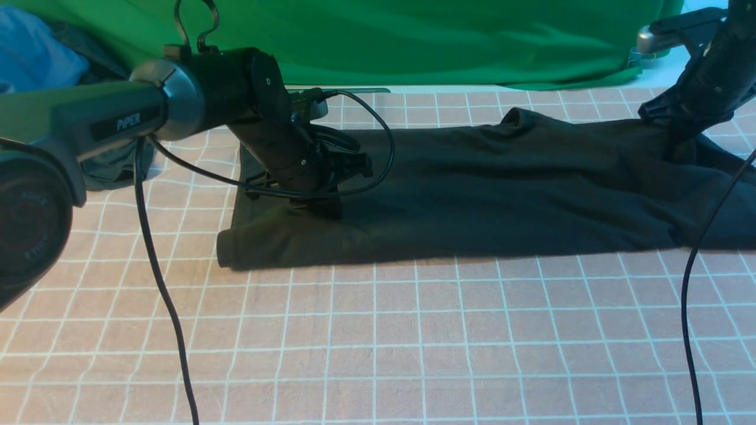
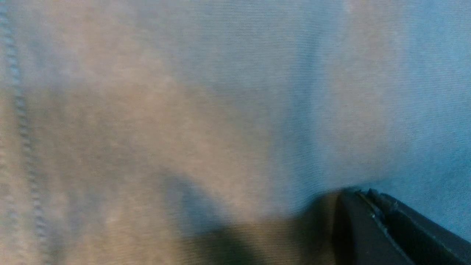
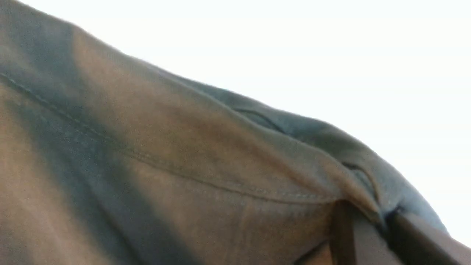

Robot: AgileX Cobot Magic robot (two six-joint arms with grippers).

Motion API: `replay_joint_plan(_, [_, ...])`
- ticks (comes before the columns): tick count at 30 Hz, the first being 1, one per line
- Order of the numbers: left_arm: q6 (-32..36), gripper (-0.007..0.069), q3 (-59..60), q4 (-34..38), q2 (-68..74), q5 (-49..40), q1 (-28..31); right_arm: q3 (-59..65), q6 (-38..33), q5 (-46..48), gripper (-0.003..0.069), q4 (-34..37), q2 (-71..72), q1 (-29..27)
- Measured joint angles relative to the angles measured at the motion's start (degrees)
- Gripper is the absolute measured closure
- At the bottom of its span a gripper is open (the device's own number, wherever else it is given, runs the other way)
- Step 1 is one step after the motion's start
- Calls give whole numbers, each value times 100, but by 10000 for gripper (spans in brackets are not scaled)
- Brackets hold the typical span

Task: Fold a long-sleeved shirt over a pink coffee tablecloth.
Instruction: 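Pull the folded dark garment lengthwise by its ends to straighten it flat on the table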

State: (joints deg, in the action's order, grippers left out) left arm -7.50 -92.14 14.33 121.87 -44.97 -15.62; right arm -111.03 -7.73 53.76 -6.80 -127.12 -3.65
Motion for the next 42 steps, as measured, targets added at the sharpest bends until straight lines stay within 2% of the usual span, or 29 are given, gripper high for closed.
replay_joint_plan(4, [0,610,0,0,0,17,0,0,35,-419,571,1,-4,-57])
replay_joint_plan(6, [0,610,0,0,0,17,0,0,42,-580,541,-11,-35,-64])
replay_joint_plan(8, [0,610,0,0,0,17,0,0,60,-667,470,-22,-56,-64])
replay_joint_plan(13, [0,610,0,0,0,17,0,0,190,-568,192,3,70,-64])
replay_joint_plan(16, [0,610,0,0,0,17,0,0,266,-465,148,148,139,-64])
replay_joint_plan(33, [0,610,0,24,0,7,0,-1,455,0,130,447,-254,-57])
replay_joint_plan(42, [0,610,0,24,0,13,0,-1,178,217,130,629,-271,85])
